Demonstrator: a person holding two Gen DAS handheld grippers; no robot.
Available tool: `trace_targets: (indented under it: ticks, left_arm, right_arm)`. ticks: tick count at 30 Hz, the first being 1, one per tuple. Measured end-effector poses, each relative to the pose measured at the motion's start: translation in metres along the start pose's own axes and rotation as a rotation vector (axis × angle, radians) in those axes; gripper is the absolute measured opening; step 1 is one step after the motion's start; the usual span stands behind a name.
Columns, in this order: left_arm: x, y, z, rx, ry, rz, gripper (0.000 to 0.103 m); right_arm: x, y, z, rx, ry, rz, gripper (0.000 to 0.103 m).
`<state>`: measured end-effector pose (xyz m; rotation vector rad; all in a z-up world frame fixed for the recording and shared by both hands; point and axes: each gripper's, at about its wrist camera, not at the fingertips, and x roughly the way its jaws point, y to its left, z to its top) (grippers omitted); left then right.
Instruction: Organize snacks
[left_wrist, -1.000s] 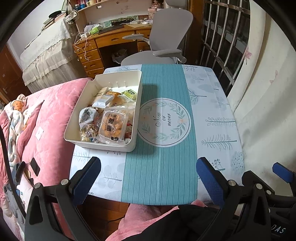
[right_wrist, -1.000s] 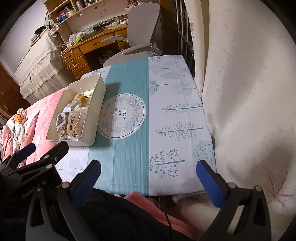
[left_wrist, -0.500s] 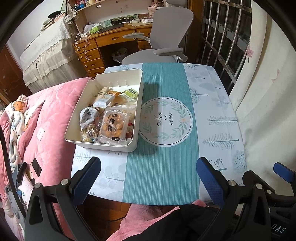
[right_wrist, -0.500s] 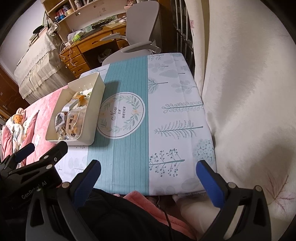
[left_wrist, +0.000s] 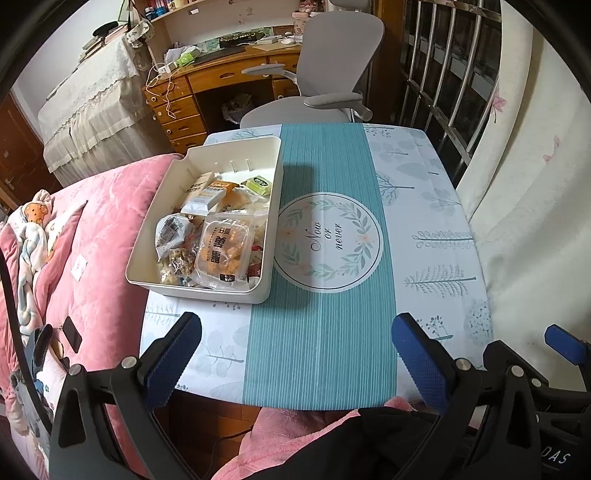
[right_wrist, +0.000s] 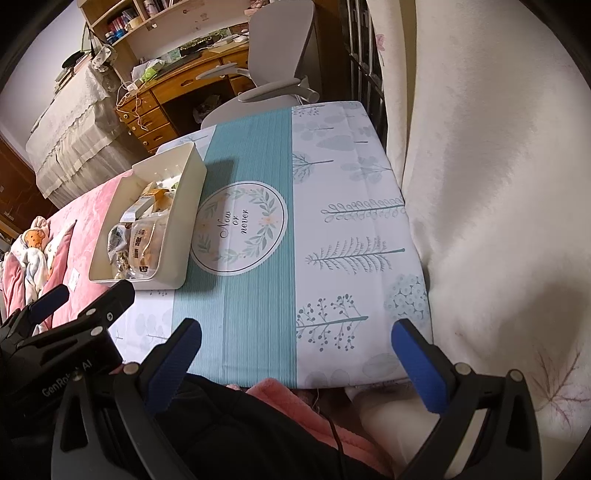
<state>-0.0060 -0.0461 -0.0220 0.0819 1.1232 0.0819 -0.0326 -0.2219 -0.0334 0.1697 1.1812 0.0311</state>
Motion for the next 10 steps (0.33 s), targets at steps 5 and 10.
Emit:
trace_targets:
  ticks: [5, 10]
  left_arm:
    - [0.0021, -0.0018, 0.0008, 0.004, 0.003, -0.001, 0.102]
    - [0.0035, -0.0024, 0.0008, 0.005, 0.006, -0.003, 0.102]
  right_arm:
    - [0.0011, -0.0015, 0.0004, 0.003, 0.003, -0.001, 0.103]
    - [0.0011, -0.0015, 0.0004, 0.004, 0.004, -0.001, 0.103]
